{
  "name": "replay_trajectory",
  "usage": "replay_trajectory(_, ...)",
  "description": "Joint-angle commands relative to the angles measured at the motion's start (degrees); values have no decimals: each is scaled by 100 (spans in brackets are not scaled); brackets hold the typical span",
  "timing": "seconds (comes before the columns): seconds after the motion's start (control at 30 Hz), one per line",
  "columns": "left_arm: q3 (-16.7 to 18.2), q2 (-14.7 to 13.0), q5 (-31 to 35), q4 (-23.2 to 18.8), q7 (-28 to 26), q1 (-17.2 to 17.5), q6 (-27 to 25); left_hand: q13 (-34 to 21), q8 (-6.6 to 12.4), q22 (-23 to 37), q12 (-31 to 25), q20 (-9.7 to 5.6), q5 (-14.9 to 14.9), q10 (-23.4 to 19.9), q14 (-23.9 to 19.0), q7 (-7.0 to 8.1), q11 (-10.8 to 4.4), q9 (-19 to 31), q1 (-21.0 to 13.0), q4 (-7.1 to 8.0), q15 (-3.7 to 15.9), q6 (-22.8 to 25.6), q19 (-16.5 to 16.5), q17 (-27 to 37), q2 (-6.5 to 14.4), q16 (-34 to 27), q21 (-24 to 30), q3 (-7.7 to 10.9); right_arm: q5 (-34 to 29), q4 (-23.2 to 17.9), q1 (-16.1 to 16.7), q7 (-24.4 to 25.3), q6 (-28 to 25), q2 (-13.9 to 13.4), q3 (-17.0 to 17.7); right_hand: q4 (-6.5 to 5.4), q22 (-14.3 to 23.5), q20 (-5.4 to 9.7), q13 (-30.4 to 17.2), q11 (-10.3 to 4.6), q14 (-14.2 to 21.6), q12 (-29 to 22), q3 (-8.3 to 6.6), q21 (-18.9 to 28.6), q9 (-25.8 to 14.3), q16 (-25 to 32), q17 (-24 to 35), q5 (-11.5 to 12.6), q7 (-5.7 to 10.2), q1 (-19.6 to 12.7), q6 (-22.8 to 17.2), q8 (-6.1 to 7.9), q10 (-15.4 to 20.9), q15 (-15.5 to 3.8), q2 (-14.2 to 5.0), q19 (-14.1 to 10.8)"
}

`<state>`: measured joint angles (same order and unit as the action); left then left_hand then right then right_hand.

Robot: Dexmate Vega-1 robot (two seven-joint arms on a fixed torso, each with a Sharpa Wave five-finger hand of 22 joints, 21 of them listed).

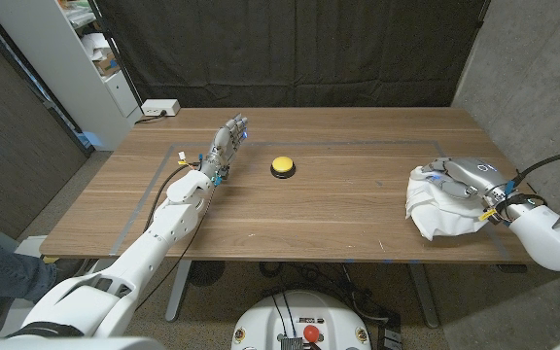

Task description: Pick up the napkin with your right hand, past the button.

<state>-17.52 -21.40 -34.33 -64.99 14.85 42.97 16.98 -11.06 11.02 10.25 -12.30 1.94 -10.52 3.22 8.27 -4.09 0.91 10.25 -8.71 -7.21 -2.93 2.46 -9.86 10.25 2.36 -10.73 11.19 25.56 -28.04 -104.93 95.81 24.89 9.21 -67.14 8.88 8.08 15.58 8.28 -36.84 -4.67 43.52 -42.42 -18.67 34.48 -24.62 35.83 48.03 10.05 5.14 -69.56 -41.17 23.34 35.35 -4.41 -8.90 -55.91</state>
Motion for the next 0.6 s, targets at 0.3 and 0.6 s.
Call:
replay_trajectory(0.3, 10, 15, -27, 92, 81, -42, 51, -29, -8, 20, 2, 20, -5, 7, 58, -27, -10, 20, -69, 8, -20, 32, -123, 17, 7, -1, 22, -17, -554, -572, 63, -727, 453, 1061, 975, -50, 32, 404, -5, -9, 74, -58, 19, 114, -31, -74, 67, 44, 17, -19, -51, 20, 58, -747, -11, 35)
replay_trajectory(0.6, 4, 17, -25, 154, 149, -91, 58, -29, -9, 20, 3, 21, -5, 8, 61, -28, -4, 20, -73, 9, -17, 33, -126, 17, 13, -1, 24, -26, -778, -754, -35, -967, 610, 1432, 1193, -65, 33, 402, -1, -16, 101, -68, 27, 170, -39, -116, 103, 46, 10, 2, -69, 22, 78, -733, -12, 57)
